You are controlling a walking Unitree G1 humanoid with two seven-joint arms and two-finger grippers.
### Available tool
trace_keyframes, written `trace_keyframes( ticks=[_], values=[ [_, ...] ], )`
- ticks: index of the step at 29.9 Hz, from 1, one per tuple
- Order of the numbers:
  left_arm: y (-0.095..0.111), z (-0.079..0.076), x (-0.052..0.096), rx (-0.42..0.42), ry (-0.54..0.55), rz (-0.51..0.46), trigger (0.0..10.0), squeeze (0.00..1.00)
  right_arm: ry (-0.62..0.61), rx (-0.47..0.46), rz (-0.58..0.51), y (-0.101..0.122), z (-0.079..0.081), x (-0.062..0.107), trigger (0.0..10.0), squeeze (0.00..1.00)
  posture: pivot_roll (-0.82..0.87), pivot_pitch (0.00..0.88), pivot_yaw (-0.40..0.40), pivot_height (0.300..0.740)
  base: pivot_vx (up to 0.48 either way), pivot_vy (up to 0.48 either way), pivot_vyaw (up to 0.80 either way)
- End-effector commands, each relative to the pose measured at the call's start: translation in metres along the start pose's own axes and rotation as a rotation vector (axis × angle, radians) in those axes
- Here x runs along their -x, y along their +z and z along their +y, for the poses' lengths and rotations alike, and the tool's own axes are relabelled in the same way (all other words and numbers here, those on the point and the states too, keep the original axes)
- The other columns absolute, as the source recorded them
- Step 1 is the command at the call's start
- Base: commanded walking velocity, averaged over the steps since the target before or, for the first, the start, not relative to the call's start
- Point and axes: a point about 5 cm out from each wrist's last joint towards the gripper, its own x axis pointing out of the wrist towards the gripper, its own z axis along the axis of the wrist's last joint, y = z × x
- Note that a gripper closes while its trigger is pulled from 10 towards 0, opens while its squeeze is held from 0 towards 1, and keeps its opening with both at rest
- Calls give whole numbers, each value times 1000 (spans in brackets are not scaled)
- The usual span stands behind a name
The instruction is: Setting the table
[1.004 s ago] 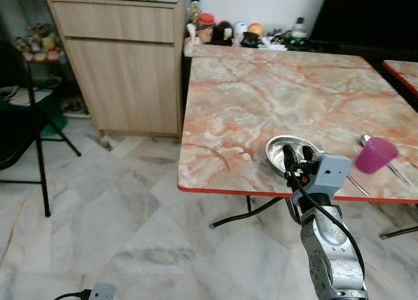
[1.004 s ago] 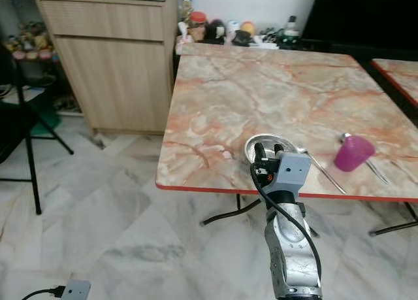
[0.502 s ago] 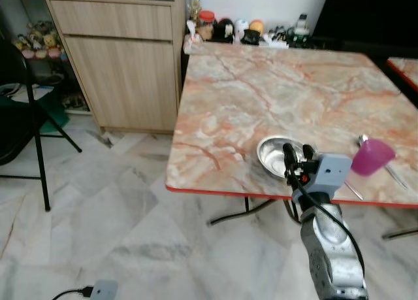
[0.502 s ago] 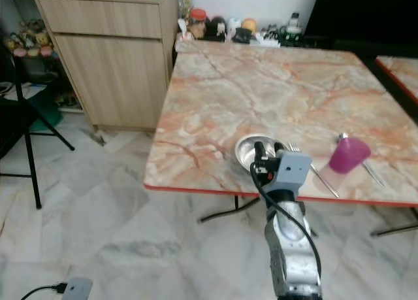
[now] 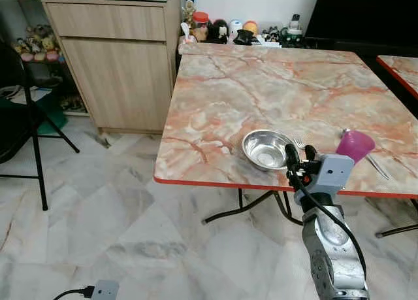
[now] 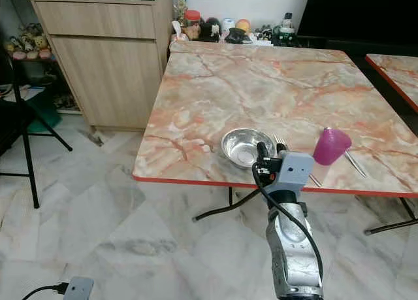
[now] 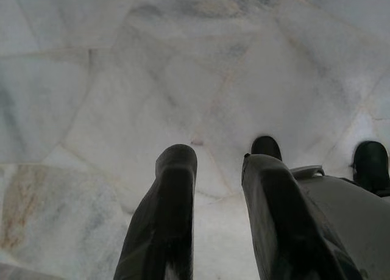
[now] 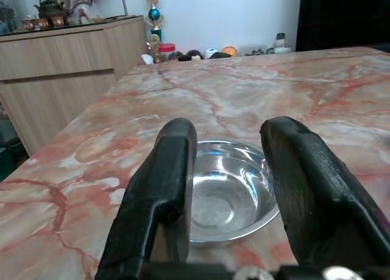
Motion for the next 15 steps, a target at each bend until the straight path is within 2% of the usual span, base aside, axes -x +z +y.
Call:
trace_keyframes(
  ticks=[1,15],
  values=[
    [-8,0,2,13,-1,30,10000,0,-3,3,3,0,-1,0,10000,0,14,130,-37,740,255,0,0],
    [-9,0,2,11,5,34,10000,0,-2,0,7,-2,0,1,10000,0,13,134,-37,740,321,0,0]
  ],
)
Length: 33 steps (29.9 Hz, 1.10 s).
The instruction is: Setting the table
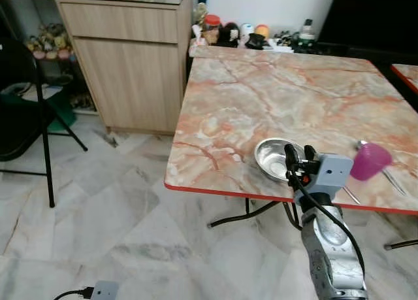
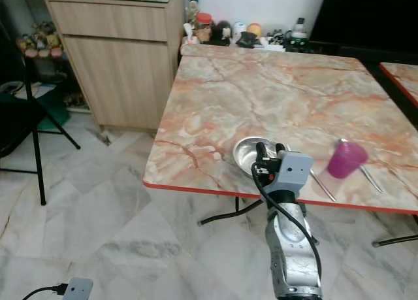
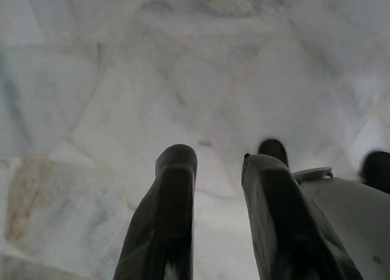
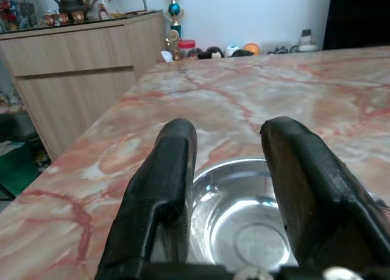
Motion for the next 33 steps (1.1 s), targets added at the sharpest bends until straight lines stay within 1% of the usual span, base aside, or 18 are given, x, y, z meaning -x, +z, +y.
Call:
trace_keyframes(
  ticks=[1,6,11,14,15,16,19,20,21,22,23,25,27,28,29,30,31,33],
  values=[
    [-4,-5,0,10,-9,17,10000,0,-29,15,7,-1,-10,2,10000,0,13,134,-37,740,326,0,0],
    [-4,-4,0,-15,12,25,10000,0,-34,15,9,-1,-10,2,10000,0,13,135,-39,740,176,0,0],
    [-4,-4,0,-4,7,22,10000,0,-54,17,8,-1,-12,4,10000,0,12,137,-42,740,0,0,0],
    [-5,-5,0,-7,5,24,10000,0,-118,-15,15,-3,-20,9,10000,0,12,137,-43,740,0,0,0],
    [-5,-5,0,-6,5,24,10000,0,-166,-43,20,-5,-25,12,10000,0,12,137,-43,740,0,0,0],
    [-5,-5,0,-7,6,25,10000,0,-258,-111,33,-8,-36,17,10000,0,12,138,-44,740,0,0,0],
    [-5,-5,0,-7,6,26,10000,0,-369,-239,73,-16,-50,25,10000,0,9,139,-45,740,0,0,0],
    [-5,-5,0,-7,6,26,10000,0,-369,-239,73,-16,-50,25,10000,0,9,139,-45,740,0,0,0],
    [-5,-5,0,-6,6,26,10000,0,-379,-283,87,-19,-53,27,10000,282,9,139,-45,740,0,0,0],
    [-5,-6,0,-7,5,26,10000,0,-390,-310,91,-20,-56,29,10000,792,8,140,-46,740,0,0,0],
    [-5,-6,0,-7,4,25,10000,0,-393,-325,103,-22,-57,29,10000,1000,8,141,-46,740,0,0,0],
    [-5,-6,0,-6,3,24,10000,0,-383,-385,160,-29,-56,28,10000,1000,8,141,-46,740,0,0,0],
    [-5,-6,0,-6,2,24,10000,0,-379,-397,171,-30,-56,28,10000,1000,8,141,-46,740,0,0,0],
    [-4,-6,0,-4,2,23,10000,0,-373,-400,172,-29,-56,25,10000,937,10,149,-46,740,0,0,0],
    [-4,-6,0,-3,3,22,10000,0,-335,-388,202,-30,-53,21,10000,420,9,152,-45,740,0,0,0],
    [-4,-6,0,-3,3,22,10000,0,-335,-388,202,-30,-53,21,10000,420,9,152,-45,740,0,0,0],
    [-4,-6,0,-1,5,22,10000,0,-303,-376,214,-31,-50,19,10000,0,7,153,-45,740,0,0,0],
    [-4,-6,0,-2,5,24,10000,0,-284,-396,210,-30,-48,17,10000,0,7,157,-45,740,0,0,0]
  ],
)
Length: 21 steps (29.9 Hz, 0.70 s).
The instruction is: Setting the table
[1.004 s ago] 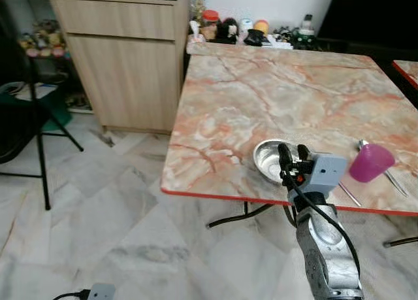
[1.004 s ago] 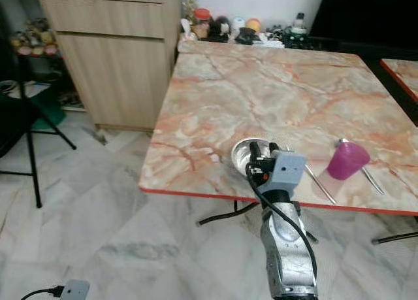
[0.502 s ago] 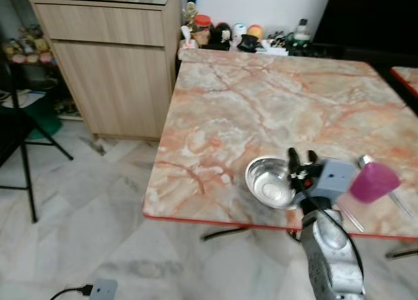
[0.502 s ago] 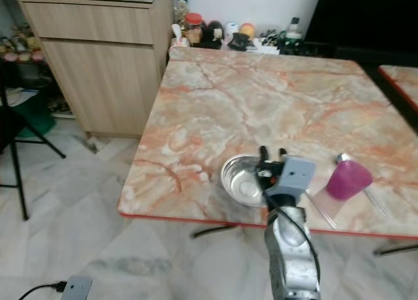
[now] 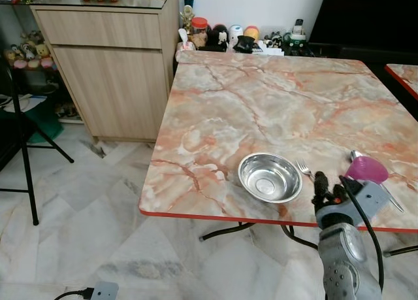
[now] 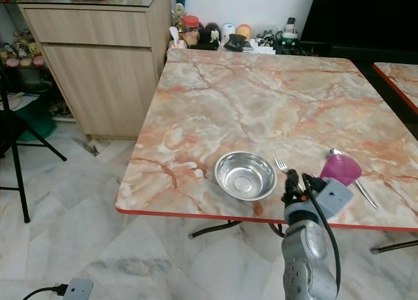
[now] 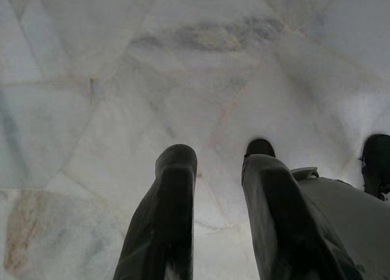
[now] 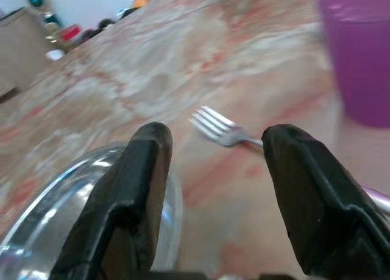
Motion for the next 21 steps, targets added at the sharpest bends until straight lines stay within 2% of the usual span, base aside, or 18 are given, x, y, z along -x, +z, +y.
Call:
trace_keyframes(
  ticks=[1,6,12,21],
  values=[
    [-8,-1,1,6,3,35,10000,0,11,13,36,-6,0,-3,10000,0,14,164,-47,740,0,0,0],
    [-10,-1,2,14,7,37,10000,0,43,-19,59,-7,6,-7,10000,0,20,167,-48,740,0,0,0],
    [-14,4,3,14,23,45,10000,0,76,-10,80,-10,9,-8,10000,0,45,145,-59,740,0,0,0],
    [-17,15,5,-8,38,47,10000,0,106,-35,120,-19,12,-8,10000,0,54,77,-39,740,0,0,0]
  ],
)
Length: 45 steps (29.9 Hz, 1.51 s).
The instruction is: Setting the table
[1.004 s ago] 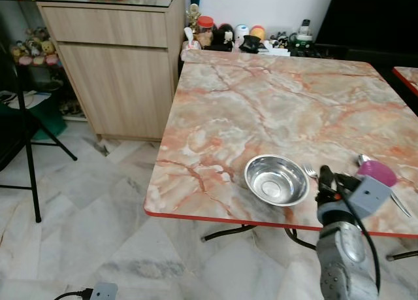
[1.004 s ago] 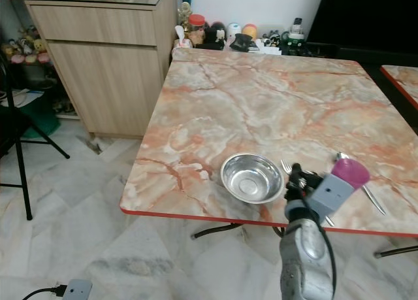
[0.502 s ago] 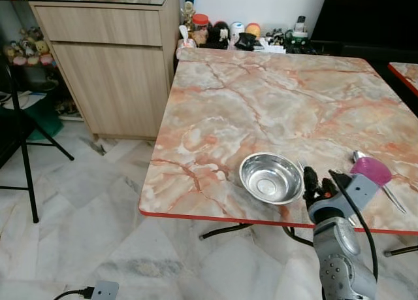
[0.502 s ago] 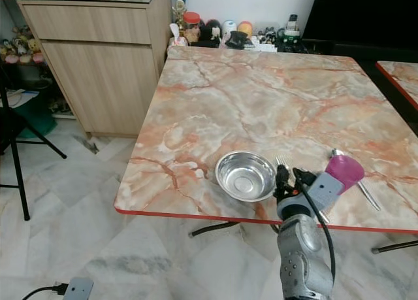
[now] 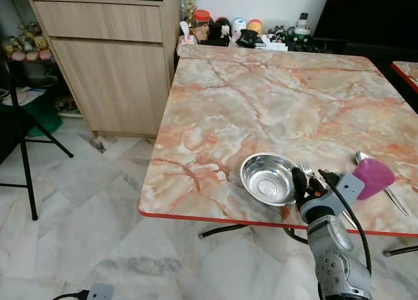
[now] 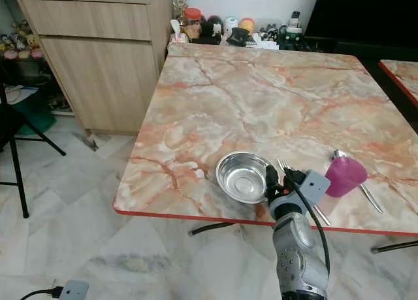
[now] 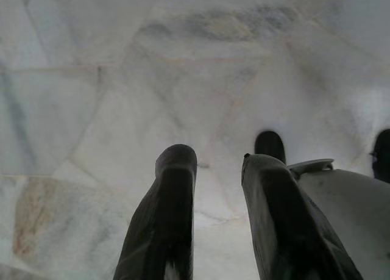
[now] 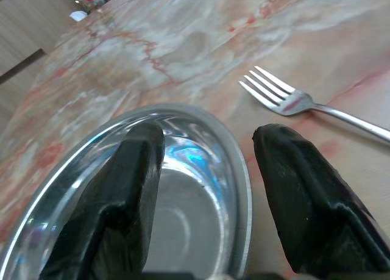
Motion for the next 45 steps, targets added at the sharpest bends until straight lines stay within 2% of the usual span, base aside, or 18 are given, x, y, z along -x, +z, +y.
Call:
trace_keyframes(
  ticks=[1,5,8,18,26,27,28,29,30,31,32,33,34,39,40,41,42,45],
  values=[
    [-10,3,2,-12,5,32,10000,0,-6,-28,26,-5,-1,1,10000,0,55,66,-37,740,0,0,0],
    [-6,3,1,-18,2,24,10000,0,7,-35,35,-7,1,2,10000,0,55,66,-33,740,0,0,0],
    [0,2,0,-9,2,6,10000,0,30,-25,44,-8,3,3,10000,0,41,99,-29,740,0,0,0],
    [-11,-2,3,-22,-16,29,10000,0,-25,-50,59,-8,-10,13,10000,0,39,152,-24,740,0,0,0],
    [-4,3,1,-26,-7,18,10000,0,-23,-89,69,-12,-5,12,10000,0,36,154,-14,740,0,0,0],
    [-3,2,1,-26,-8,16,10000,0,-22,-90,75,-14,-5,12,9569,0,35,152,-12,740,0,0,0],
    [-3,2,0,-28,-11,15,10000,0,-20,-86,86,-15,-5,12,8275,0,34,151,-11,740,0,0,0],
    [-2,1,0,-30,-13,14,10000,0,-20,-77,98,-17,-4,12,4745,0,31,149,-9,740,0,0,0],
    [-2,0,0,-31,-16,14,10000,0,-18,-69,102,-18,-4,12,2588,0,29,149,-7,740,0,0,0],
    [-1,-1,0,-33,-20,13,10000,0,-12,-77,95,-17,-3,12,980,0,29,149,-7,740,0,0,0],
    [-1,-1,0,-33,-20,13,10000,0,-12,-77,95,-17,-3,12,980,0,29,149,-7,740,0,0,0],
    [-1,-2,0,-36,-24,13,10000,0,-11,-80,93,-16,-2,12,4314,0,29,149,-7,740,0,0,0],
    [-1,-2,0,-37,-24,13,10000,0,-16,-79,92,-16,-2,12,10000,0,29,149,-7,740,0,0,0],
    [0,-4,0,-42,-30,13,10000,0,-14,-78,86,-14,-1,10,10000,0,19,136,-8,740,0,0,0],
    [0,-5,-1,-43,-31,13,10000,0,-9,-79,81,-12,0,9,4706,0,19,136,-8,740,0,0,0],
    [0,-5,-1,-43,-32,14,10000,0,-9,-79,81,-12,0,9,431,0,19,136,-8,740,0,0,0],
    [0,-5,-1,-43,-32,14,10000,0,-9,-78,83,-13,0,9,0,0,18,126,-10,740,0,0,0],
    [0,-6,-1,-43,-35,16,10000,0,0,-77,80,-13,1,8,0,0,18,124,-11,740,0,0,0]
  ],
)
